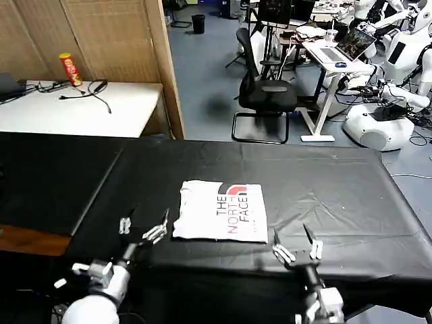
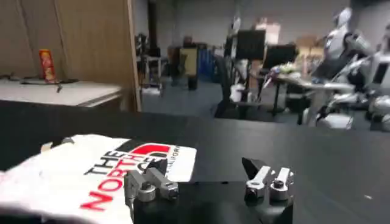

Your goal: Fold and organize the clothes.

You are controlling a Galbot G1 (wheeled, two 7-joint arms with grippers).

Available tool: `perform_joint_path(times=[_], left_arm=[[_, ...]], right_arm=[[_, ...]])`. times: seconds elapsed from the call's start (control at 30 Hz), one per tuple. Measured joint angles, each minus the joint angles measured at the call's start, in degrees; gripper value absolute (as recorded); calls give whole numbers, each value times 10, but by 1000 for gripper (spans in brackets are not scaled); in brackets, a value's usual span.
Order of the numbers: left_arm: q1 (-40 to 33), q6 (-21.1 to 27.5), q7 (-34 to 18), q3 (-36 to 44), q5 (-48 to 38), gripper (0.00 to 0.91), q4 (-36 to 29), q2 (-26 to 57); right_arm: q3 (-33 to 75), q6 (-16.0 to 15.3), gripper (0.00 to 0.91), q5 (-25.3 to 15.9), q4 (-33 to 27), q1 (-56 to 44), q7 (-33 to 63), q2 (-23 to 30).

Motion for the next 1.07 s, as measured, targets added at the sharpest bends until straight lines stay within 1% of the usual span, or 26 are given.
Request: perform_joint_path(times=[0.07, 0.13, 0.23, 0.33, 0.43, 0.57, 0.7, 0.73, 1.07], left_arm=[[27, -1, -2, -10, -2, 878, -15, 0], [57, -1, -10, -20, -9, 878, -28, 2], [101, 0, -36, -35, -32, 878, -44, 2], [143, -2, -51, -47, -38, 878, -61, 2], [182, 1, -57, -59, -41, 878, -76, 3], [223, 18, -63, -73, -45, 878, -93, 5], [240, 40, -61, -83, -45, 878, -100, 8], [242, 43, -59, -84, -45, 878, -102, 9], [247, 50, -49, -90, -49, 878, -108, 14]], right_arm=[[-2, 33, 878, -25, 5, -37, 15, 3], [-5, 58, 878, -37, 9, -71, 35, 6], [-11, 74, 878, -40, 16, -114, 60, 12], [-15, 78, 878, -42, 25, -153, 76, 16], [-17, 71, 878, -45, 34, -185, 91, 17], [-25, 38, 878, -40, 56, -222, 112, 20], [-26, 5, 878, -22, 77, -250, 120, 22], [-25, 1, 878, -20, 80, -254, 120, 22], [-26, 0, 878, -21, 89, -266, 120, 21]])
